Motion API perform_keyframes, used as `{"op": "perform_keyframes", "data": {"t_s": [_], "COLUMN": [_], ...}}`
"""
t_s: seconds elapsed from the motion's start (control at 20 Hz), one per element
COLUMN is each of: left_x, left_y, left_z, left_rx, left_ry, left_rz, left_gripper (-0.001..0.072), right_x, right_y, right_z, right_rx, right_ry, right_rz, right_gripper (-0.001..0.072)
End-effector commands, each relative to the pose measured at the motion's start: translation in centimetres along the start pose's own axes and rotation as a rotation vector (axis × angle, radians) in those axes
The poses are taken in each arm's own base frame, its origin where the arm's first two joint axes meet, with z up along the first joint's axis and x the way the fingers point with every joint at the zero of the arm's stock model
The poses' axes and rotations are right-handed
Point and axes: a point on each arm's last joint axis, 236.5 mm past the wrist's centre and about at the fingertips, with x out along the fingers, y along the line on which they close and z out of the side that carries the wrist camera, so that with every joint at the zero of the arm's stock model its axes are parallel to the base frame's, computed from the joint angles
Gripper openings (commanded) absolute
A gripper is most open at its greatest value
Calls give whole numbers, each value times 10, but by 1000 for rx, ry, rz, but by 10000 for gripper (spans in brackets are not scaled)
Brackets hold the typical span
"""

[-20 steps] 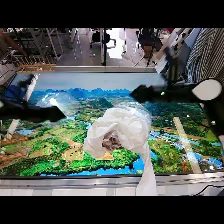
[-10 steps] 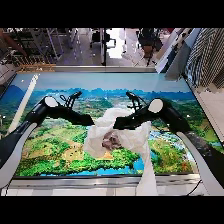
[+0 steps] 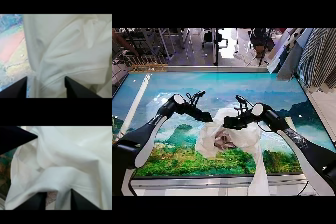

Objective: Fold the clothes and pants, and hang the long-sleeved shirts on hangers.

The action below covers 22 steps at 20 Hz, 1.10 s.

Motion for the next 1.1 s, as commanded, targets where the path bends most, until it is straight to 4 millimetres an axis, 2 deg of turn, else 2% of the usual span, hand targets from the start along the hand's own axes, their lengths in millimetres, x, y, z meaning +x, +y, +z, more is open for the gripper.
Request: {"op": "perform_keyframes", "data": {"t_s": [0.0,0.1,0.2,0.3,0.35,0.5,0.6,0.7,0.8,0.85,0.9,0.95,1.0,1.05], "left_x": [12,9,-6,-33,-52,-110,-158,-217,-278,-302,-313,-314,-306,-289], "left_y": [-13,-12,-10,-9,-11,-21,-43,-80,-114,-126,-132,-132,-130,-129], "left_z": [-1,0,5,18,26,52,71,92,104,104,101,94,85,74], "left_rx": [57,51,43,58,76,113,138,155,177,204,218,211,197,179], "left_ry": [22,17,-7,-60,-96,-210,-314,-456,-582,-621,-635,-610,-559,-485], "left_rz": [-14,-15,-5,16,31,70,58,14,11,36,58,71,66,41], "left_gripper": [175,18,15,14,13,13,12,13,13,13,13,13,14,14], "right_x": [1,1,-4,-19,-29,-72,-108,-151,-191,-205,-212,-210,-198,-180], "right_y": [-3,-9,-18,-18,-11,28,59,98,128,135,135,128,117,106], "right_z": [9,7,4,9,15,43,56,61,51,41,25,8,-16,-39], "right_rx": [16,-7,-52,-134,-187,-278,-343,-468,-620,-681,-724,-729,-716,-698], "right_ry": [-36,-27,-8,-14,-34,-155,-226,-288,-307,-286,-234,-154,-35,79], "right_rz": [-8,-40,-91,-130,-128,-92,-64,-17,1,-5,-12,-17,-18,-16], "right_gripper": [35,21,20,19,19,19,19,19,20,20,20,20,20,20]}}
